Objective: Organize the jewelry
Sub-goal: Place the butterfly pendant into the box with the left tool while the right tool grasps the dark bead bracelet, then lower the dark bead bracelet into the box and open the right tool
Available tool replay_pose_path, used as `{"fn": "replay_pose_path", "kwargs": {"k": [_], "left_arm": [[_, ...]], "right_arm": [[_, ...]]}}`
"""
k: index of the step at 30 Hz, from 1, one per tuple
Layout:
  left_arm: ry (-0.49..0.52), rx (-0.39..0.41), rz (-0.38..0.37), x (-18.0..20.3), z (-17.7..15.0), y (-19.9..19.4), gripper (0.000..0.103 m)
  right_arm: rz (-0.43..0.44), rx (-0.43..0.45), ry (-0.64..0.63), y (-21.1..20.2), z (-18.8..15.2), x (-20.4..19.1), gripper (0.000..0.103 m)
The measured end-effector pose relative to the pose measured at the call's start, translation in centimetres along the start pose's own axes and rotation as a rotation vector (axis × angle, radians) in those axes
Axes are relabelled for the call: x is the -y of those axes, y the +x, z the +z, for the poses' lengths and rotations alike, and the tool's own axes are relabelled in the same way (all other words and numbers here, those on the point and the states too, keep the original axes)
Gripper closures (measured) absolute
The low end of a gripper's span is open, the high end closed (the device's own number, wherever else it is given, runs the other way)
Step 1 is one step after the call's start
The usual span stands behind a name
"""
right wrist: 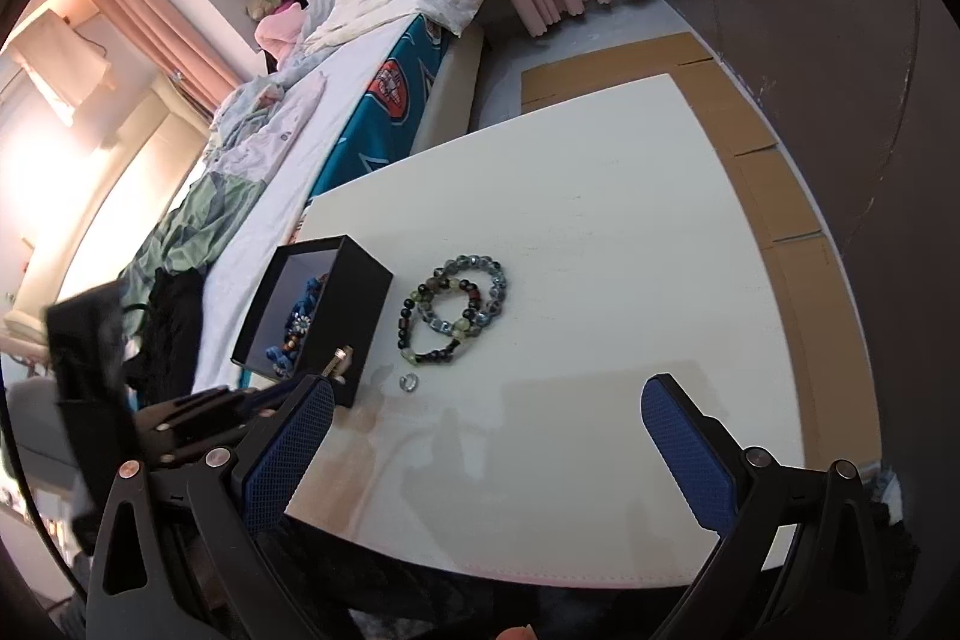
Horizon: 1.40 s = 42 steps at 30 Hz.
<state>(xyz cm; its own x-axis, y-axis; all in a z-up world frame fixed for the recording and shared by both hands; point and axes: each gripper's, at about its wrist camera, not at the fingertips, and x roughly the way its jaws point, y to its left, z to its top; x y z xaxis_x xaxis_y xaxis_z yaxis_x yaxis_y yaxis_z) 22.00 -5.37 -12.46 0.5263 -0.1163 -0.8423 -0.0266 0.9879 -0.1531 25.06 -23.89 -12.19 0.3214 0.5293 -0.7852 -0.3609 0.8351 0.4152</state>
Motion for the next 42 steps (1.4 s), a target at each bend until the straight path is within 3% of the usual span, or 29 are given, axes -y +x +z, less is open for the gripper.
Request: {"fn": "replay_pose_path", "kwargs": {"k": [9, 11, 13, 16, 25, 29, 33, 37, 39, 41, 42], "left_arm": [[-0.005, 0.078, -0.019, -1.7, 2.4, -3.7, 0.091], [-0.01, 0.091, -0.001, -2.5, 3.1, -4.1, 0.091], [-0.016, 0.094, 0.009, -3.1, 3.4, -4.2, 0.091], [-0.022, 0.096, 0.032, -4.3, 3.8, -4.2, 0.091], [-0.038, 0.076, 0.066, -6.8, 4.3, -3.5, 0.091], [-0.046, 0.076, 0.066, -7.3, 4.6, -3.4, 0.09], [-0.051, 0.075, 0.046, -7.4, 4.9, -3.2, 0.09], [-0.051, 0.057, 0.041, -7.1, 5.2, -2.9, 0.089], [-0.054, 0.056, 0.035, -7.1, 5.2, -2.9, 0.085], [-0.056, 0.061, 0.037, -7.1, 5.0, -3.1, 0.058], [-0.06, 0.071, 0.04, -7.1, 4.9, -3.4, 0.05]], "right_arm": [[0.036, -0.023, 0.033, 2.5, 0.8, -0.8, 0.001], [0.045, -0.031, 0.037, 3.2, 1.0, -1.1, 0.007], [0.043, -0.053, 0.047, 4.2, 1.2, -1.2, 0.026], [0.037, -0.101, 0.064, 6.1, 1.3, -1.5, 0.046], [-0.006, -0.177, 0.094, 10.3, 1.6, -2.3, 0.068], [-0.03, -0.198, 0.102, 11.5, 1.6, -2.5, 0.073], [-0.066, -0.195, 0.113, 11.6, 1.7, -2.3, 0.093], [-0.032, -0.187, 0.135, 11.0, 1.9, -2.1, 0.093], [-0.013, -0.153, 0.111, 9.9, 2.0, -2.9, 0.093], [0.003, -0.131, 0.095, 9.1, 2.0, -3.4, 0.093], [0.018, -0.118, 0.086, 8.6, 2.0, -3.8, 0.093]]}}
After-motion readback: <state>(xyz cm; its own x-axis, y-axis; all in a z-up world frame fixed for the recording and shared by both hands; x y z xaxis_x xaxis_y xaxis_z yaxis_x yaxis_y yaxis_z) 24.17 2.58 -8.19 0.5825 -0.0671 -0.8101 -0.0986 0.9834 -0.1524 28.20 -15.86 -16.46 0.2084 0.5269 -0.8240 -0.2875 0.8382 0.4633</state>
